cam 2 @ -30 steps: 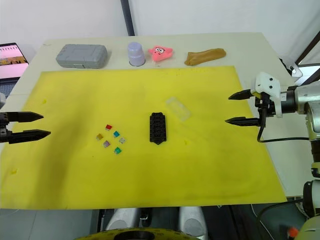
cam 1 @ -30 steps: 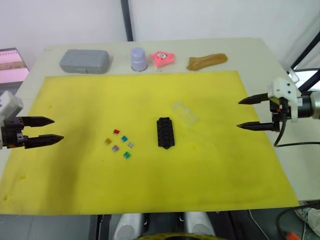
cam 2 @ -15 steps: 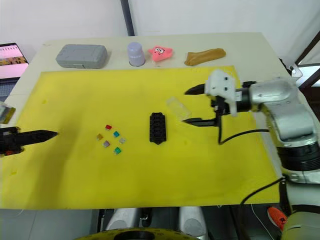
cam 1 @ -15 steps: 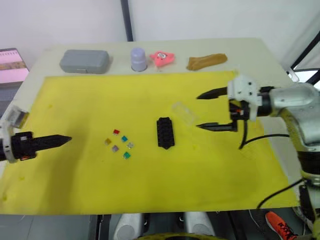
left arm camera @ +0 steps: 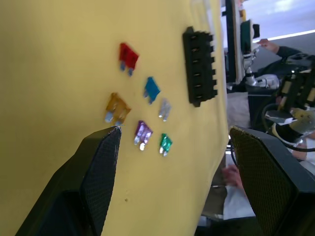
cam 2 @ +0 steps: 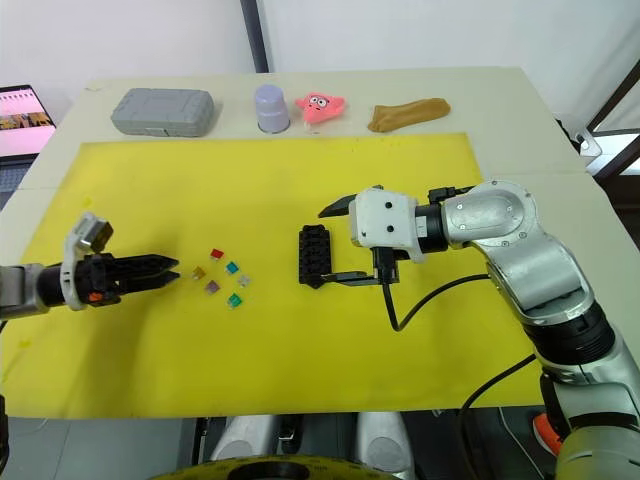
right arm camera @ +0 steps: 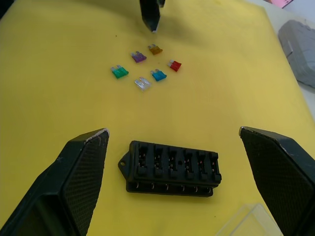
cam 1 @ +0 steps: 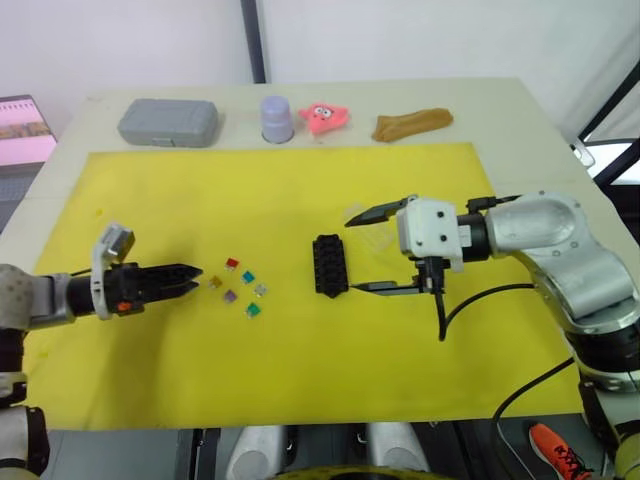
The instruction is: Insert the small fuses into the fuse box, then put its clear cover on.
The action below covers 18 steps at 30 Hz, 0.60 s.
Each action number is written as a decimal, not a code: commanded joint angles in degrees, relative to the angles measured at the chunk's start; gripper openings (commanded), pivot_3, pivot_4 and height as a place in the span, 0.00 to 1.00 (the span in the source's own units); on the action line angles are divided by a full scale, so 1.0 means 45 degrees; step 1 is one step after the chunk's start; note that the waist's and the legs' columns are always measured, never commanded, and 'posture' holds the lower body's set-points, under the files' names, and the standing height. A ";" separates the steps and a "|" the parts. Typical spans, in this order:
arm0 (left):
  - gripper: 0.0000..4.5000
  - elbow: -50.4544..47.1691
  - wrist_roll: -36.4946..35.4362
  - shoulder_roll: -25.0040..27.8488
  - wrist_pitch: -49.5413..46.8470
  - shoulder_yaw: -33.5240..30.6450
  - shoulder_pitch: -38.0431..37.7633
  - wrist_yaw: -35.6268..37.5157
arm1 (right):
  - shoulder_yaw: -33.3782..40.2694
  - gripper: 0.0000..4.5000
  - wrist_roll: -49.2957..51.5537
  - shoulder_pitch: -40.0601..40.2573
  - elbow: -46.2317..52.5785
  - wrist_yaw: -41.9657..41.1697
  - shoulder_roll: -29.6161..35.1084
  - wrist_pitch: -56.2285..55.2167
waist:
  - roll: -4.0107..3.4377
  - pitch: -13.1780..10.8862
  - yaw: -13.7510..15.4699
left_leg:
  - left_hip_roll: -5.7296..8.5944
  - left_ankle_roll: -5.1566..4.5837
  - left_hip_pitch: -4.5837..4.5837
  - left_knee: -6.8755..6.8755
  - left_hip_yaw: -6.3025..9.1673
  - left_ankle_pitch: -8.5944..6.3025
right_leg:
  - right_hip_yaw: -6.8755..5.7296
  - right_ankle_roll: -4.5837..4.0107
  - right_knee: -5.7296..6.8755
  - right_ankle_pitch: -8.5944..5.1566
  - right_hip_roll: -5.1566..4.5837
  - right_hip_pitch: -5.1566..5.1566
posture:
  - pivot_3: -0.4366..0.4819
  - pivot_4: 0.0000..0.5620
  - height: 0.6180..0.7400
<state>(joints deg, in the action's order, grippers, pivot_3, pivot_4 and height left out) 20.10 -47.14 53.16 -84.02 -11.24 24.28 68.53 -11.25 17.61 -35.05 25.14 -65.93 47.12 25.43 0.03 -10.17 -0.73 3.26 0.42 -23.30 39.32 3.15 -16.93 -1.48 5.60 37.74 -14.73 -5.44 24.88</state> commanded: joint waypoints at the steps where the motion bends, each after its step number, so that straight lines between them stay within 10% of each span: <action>1: 0.82 0.0382 0.0097 0.0094 0.0329 0.0261 0.0332 0.0274 | 0.0301 1.00 0.0122 -0.0100 0.0603 0.0226 -0.0029 0.0032 | 0.0000 0.0000 0.0008 | 0.0000 0.0001 0.0000 0.0000 0.0001 0.0001 | 0.0000 0.0000 0.0001 0.0000 0.0000 0.0000 | 0.48 0.27 0.92; 18: 0.82 0.1425 0.0676 -0.0790 0.1536 0.1152 0.0790 0.0569 | 0.0294 1.00 -0.0029 -0.0038 0.0898 0.0492 0.0158 0.0248 | 0.0001 0.0002 0.0114 | 0.0020 -0.0014 0.0001 0.0001 0.0001 0.0011 | 0.0001 0.0000 0.0003 0.0000 -0.0021 -0.0010 | 0.48 0.27 0.92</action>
<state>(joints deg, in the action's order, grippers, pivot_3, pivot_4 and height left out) 26.44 -44.36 50.55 -77.79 -6.40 27.43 71.32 -11.19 17.54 -34.67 27.12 -64.09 47.40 27.08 0.03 -10.16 -0.21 3.36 0.36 -23.29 39.32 3.15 -16.88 -1.47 5.60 37.75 -14.73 -5.55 24.83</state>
